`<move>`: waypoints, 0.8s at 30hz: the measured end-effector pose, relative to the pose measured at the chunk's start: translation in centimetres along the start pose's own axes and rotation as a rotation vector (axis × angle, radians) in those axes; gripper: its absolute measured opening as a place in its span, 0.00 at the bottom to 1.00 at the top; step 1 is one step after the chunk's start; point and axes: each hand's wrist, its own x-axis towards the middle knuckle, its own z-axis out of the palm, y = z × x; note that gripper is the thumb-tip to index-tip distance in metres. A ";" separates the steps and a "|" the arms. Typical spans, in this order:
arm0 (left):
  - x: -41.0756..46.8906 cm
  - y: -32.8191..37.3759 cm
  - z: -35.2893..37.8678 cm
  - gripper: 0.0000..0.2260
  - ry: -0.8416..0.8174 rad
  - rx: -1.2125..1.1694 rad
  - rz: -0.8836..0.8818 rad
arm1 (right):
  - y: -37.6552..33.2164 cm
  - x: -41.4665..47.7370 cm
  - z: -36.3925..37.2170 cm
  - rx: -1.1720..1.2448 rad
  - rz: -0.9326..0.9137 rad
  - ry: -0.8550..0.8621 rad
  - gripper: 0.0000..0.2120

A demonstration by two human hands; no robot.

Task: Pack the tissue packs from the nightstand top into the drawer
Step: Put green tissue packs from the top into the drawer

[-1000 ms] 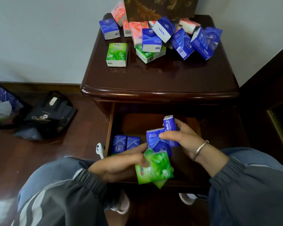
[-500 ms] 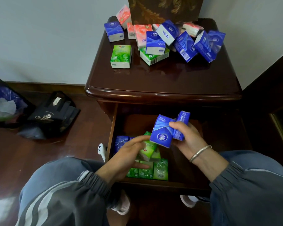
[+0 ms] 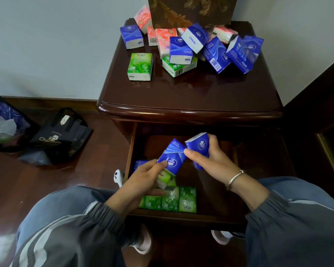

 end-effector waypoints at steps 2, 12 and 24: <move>0.0 0.0 -0.8 0.09 -0.013 0.066 0.002 | 0.0 -0.2 -0.7 -0.074 0.045 -0.189 0.27; 0.2 -0.6 -0.9 0.14 -0.025 0.162 -0.011 | 0.1 -0.1 -1.3 -0.083 -0.118 -0.153 0.16; -1.1 0.3 -0.5 0.18 -0.251 0.348 0.002 | -0.5 -0.5 -3.0 -0.196 -0.173 -0.351 0.15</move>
